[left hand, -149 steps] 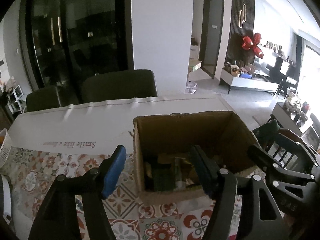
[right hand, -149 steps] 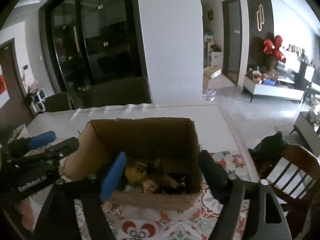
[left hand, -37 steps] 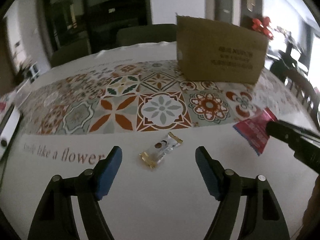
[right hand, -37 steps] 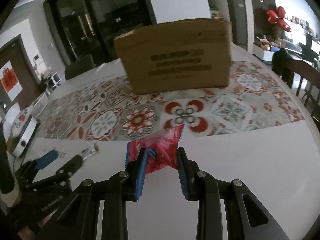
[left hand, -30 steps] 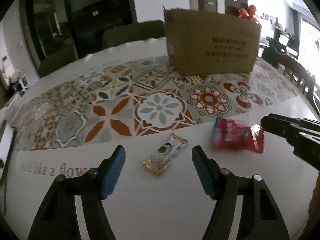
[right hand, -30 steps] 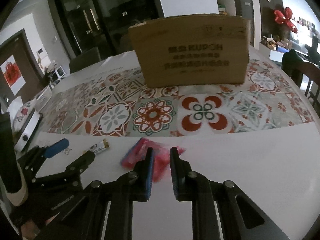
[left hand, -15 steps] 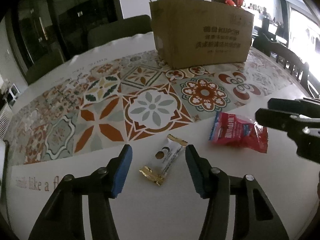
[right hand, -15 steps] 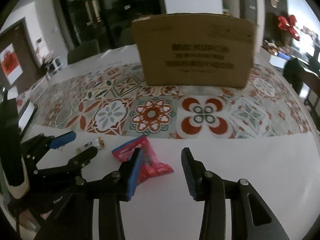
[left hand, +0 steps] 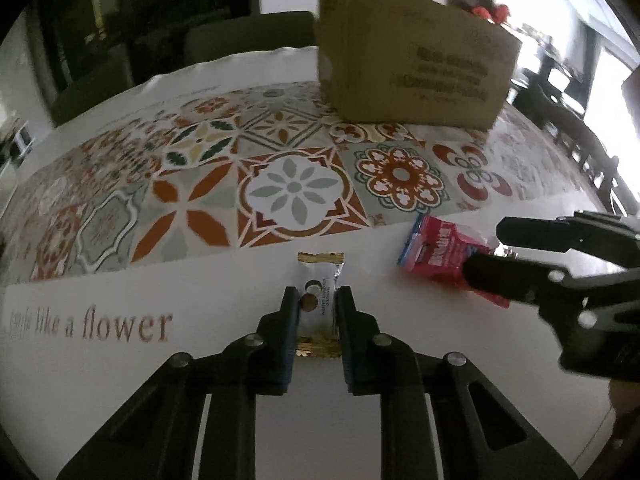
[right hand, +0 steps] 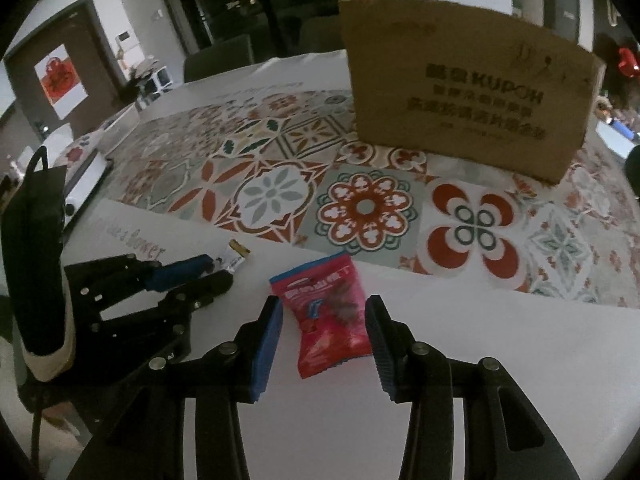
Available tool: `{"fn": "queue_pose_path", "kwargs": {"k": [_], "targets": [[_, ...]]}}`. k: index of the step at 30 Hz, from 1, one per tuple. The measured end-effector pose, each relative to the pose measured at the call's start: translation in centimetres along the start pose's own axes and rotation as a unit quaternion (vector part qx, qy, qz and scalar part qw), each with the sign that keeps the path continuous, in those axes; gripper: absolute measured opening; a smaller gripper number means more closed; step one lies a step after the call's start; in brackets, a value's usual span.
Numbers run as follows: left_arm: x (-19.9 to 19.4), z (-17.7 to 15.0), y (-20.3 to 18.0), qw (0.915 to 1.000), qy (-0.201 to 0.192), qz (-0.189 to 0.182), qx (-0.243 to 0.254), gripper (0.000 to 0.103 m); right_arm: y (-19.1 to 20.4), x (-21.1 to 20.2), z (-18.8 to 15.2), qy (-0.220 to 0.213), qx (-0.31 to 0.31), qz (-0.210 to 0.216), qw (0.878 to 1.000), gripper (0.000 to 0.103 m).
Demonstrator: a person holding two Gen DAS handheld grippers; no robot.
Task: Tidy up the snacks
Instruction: 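Close the left tool on the white-and-gold snack while the right tool grips the pink packet, then carry the white-and-gold snack with the left tool while the right tool carries the pink packet into the box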
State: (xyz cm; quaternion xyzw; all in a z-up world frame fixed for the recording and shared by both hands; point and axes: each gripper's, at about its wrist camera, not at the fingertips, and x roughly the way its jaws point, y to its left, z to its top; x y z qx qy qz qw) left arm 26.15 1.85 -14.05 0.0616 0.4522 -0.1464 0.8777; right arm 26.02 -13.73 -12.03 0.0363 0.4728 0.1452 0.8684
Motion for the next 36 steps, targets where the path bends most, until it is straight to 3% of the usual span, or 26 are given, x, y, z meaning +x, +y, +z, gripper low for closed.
{"fn": "queue_pose_path", "kwargs": {"k": [2, 9, 17, 19, 21, 29, 36], "targets": [[-0.7, -0.2, 0.0, 0.9998, -0.003, 0.003, -0.020, 0.020, -0.1, 0.0, 0.1, 0.002, -0.008, 0.006, 1.000, 0.060], [-2.0, -0.8, -0.1, 0.9976, -0.003, 0.004, -0.069, 0.020, -0.5, 1.2, 1.0, 0.041, -0.035, 0.016, 0.998, 0.060], [-1.7, -1.1, -0.2, 0.9964, 0.012, 0.001, -0.084, 0.020, 0.5, 2.7, 1.2, 0.061, -0.075, 0.005, 0.995, 0.059], [-1.7, -1.1, -0.2, 0.9963, 0.011, 0.005, -0.085, 0.020, 0.8, 2.8, 1.2, 0.060, -0.084, -0.001, 0.995, 0.058], [-1.8, -1.1, -0.2, 0.9963, 0.010, 0.008, -0.085, 0.020, 1.0, 3.1, 1.1, 0.063, -0.087, -0.003, 0.994, 0.048], [-2.2, -0.7, -0.2, 0.9960, 0.003, 0.014, -0.088, 0.020, 0.8, 2.8, 0.8, 0.055, -0.074, -0.002, 0.996, 0.040], [-3.6, 0.2, -0.8, 0.9966, -0.015, 0.013, -0.080, 0.020, 0.3, 1.0, 0.6, 0.028, -0.046, -0.001, 0.999, 0.040]]}}
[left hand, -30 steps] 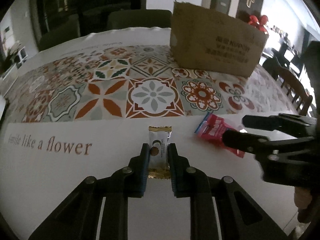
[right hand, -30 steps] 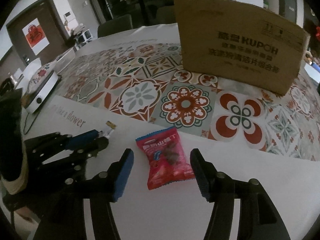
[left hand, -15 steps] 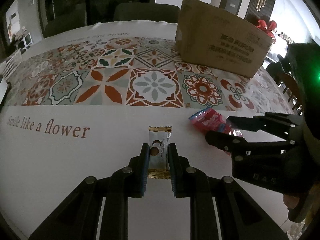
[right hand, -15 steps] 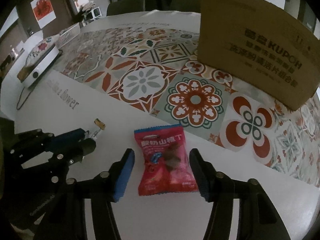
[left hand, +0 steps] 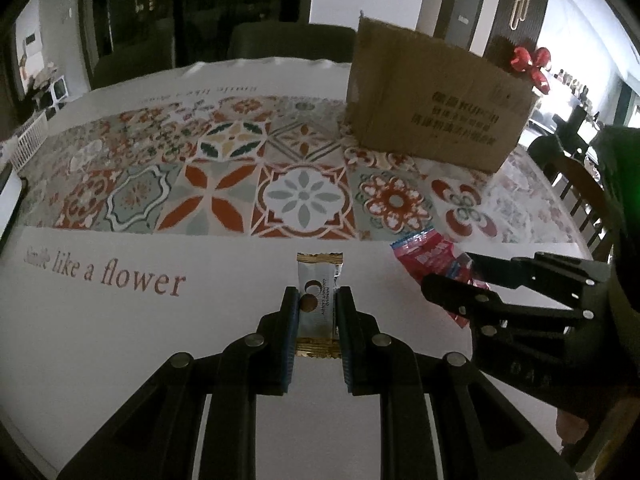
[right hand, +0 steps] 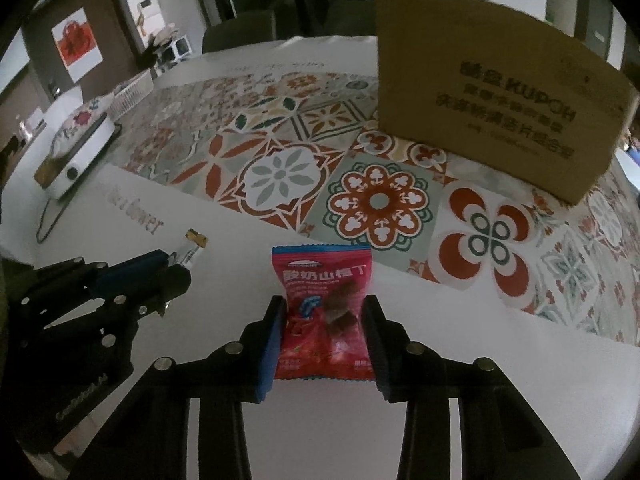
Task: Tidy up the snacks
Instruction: 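Carry the white-and-gold snack with the left tool while the right tool carries the pink packet into the box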
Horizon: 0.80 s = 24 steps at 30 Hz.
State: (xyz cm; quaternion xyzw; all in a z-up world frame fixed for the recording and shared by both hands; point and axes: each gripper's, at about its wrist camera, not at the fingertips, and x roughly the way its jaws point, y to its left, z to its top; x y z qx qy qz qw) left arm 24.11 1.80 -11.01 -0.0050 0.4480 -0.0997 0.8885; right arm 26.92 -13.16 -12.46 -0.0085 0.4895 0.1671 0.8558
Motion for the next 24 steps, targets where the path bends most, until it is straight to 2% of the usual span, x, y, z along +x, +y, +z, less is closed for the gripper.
{"fn": "queue_pose_path", "kwargs": {"k": [12, 24], "targets": [[-3.1, 3.2, -2.4, 0.9982, -0.048, -0.021, 0.029, 0.020, -1.0, -5.0, 0.5, -0.067, 0.023, -0.023, 0.997, 0.040], [-5.2, 7.6, -5.4, 0.9930, -0.097, -0.041, 0.052, 0.020, -3.6, -10.0, 2.5, -0.138, 0.051, -0.056, 0.987, 0.040]]}}
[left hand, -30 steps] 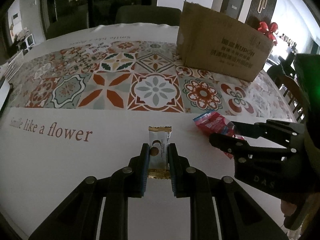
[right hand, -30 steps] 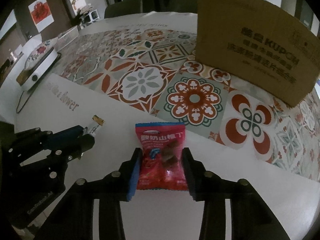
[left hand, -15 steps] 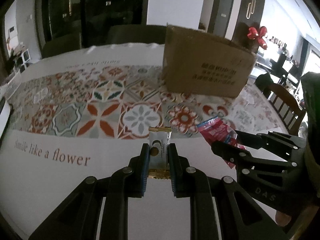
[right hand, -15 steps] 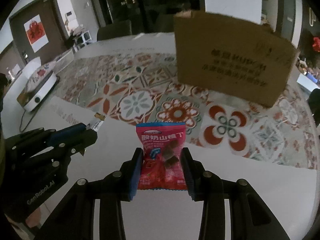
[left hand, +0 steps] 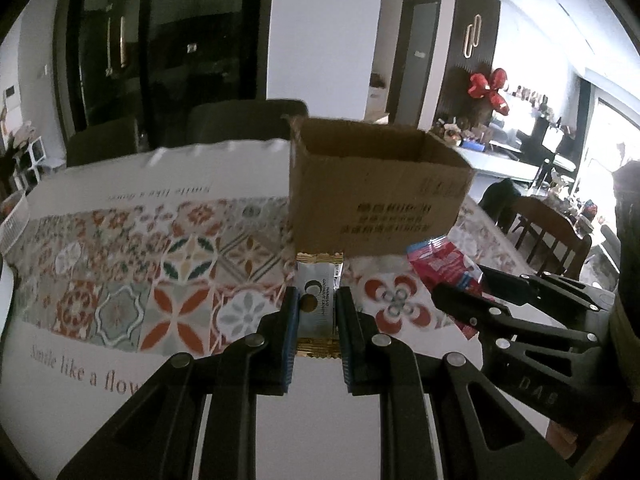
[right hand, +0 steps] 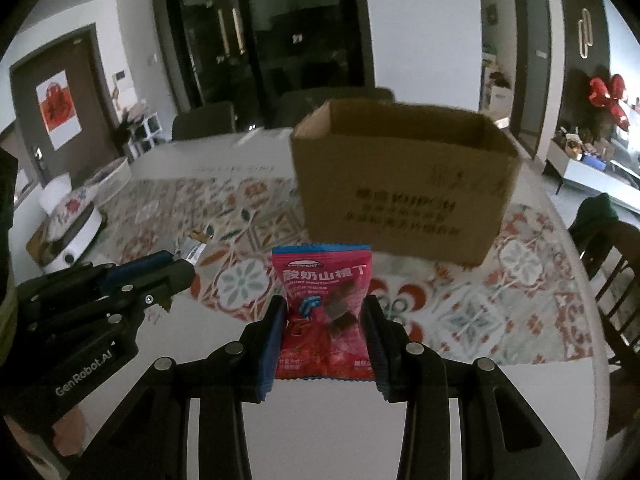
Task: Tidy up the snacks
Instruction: 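Carry the white-and-gold snack with the left tool while the right tool carries the pink packet into the box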
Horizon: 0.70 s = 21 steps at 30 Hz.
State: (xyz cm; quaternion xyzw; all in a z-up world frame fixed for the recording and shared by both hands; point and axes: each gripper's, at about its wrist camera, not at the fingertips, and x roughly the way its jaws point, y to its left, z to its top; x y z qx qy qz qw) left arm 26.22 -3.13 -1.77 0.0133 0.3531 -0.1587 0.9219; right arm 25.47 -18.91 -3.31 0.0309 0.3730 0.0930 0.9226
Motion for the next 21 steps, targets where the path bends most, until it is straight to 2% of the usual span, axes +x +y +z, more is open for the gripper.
{"fn": "queue_pose_path", "kwargs": {"k": [11, 21], "targets": [[0.7, 5.5, -2.1, 0.9991, -0.026, -0.023, 0.025, 0.020, -2.9, -2.0, 4.4, -0.060, 0.025, -0.030, 0.997, 0.040], [3.1, 10.9, -3.8, 0.9976, -0.032, -0.045, 0.041, 0.020, -6.0, -2.3, 9.0, -0.091, 0.045, -0.043, 0.994, 0.040]]}}
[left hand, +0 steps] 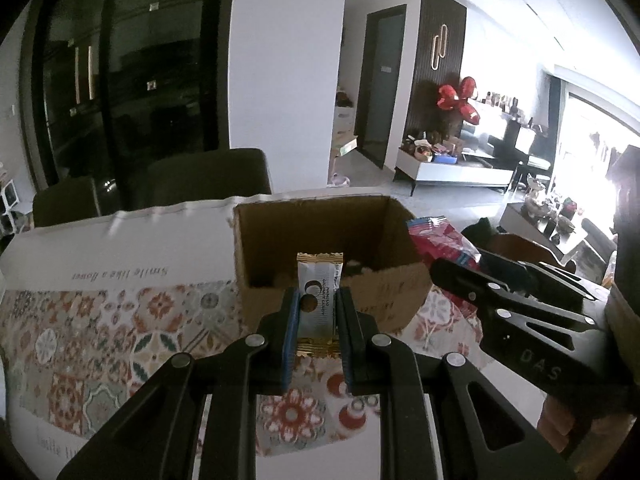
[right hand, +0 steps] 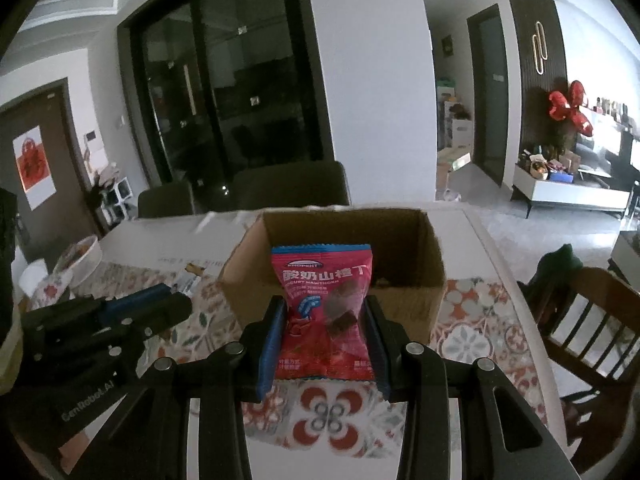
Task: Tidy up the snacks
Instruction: 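Carry the white-and-gold snack with the left tool while the right tool carries the pink packet into the box, then open the left tool inside the box while the right tool releases the pink packet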
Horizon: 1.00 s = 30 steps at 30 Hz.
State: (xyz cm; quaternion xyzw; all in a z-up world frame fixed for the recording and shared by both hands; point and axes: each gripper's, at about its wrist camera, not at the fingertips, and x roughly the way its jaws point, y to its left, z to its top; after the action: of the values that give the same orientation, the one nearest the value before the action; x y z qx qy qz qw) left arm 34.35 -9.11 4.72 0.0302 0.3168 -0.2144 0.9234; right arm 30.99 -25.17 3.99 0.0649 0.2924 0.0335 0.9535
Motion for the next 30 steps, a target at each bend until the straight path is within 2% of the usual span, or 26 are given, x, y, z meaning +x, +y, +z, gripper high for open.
{"fn": "queue_pose_path", "kwargs": {"k": [7, 19, 21, 23, 24, 26, 30], "targets": [[2.9, 2.9, -0.2, 0.9998, 0.012, -0.012, -0.006, 0.020, -1.8, 2.5, 2.8, 0.007, 0.004, -0.003, 1.000, 0.040], [8.8, 7.1, 0.4, 0.9974, 0.057, -0.027, -0.035, 0.020, -3.9, 7.7, 6.1, 0.047, 0.010, -0.004, 0.999, 0.040], [9.4, 7.3, 0.7, 0.9972, 0.060, -0.013, -0.044, 0.024, -4.0, 8.2, 6.4, 0.054, 0.011, -0.003, 0.998, 0.040], [9.6, 7.5, 1.1, 0.9968, 0.061, -0.005, -0.052, 0.046, -4.1, 8.6, 6.7, 0.058, 0.010, -0.004, 0.998, 0.040], [9.6, 7.5, 1.4, 0.9966, 0.061, -0.001, -0.056, 0.051, -4.1, 8.8, 6.9, 0.058, 0.008, -0.007, 0.998, 0.041], [9.2, 7.3, 1.8, 0.9968, 0.056, 0.008, -0.056, 0.054, -4.2, 8.8, 6.9, 0.058, 0.007, -0.017, 0.998, 0.043], [7.8, 6.7, 2.2, 0.9970, 0.045, 0.039, -0.049, 0.065, -4.3, 8.5, 6.9, 0.058, 0.015, -0.021, 0.998, 0.060]]}}
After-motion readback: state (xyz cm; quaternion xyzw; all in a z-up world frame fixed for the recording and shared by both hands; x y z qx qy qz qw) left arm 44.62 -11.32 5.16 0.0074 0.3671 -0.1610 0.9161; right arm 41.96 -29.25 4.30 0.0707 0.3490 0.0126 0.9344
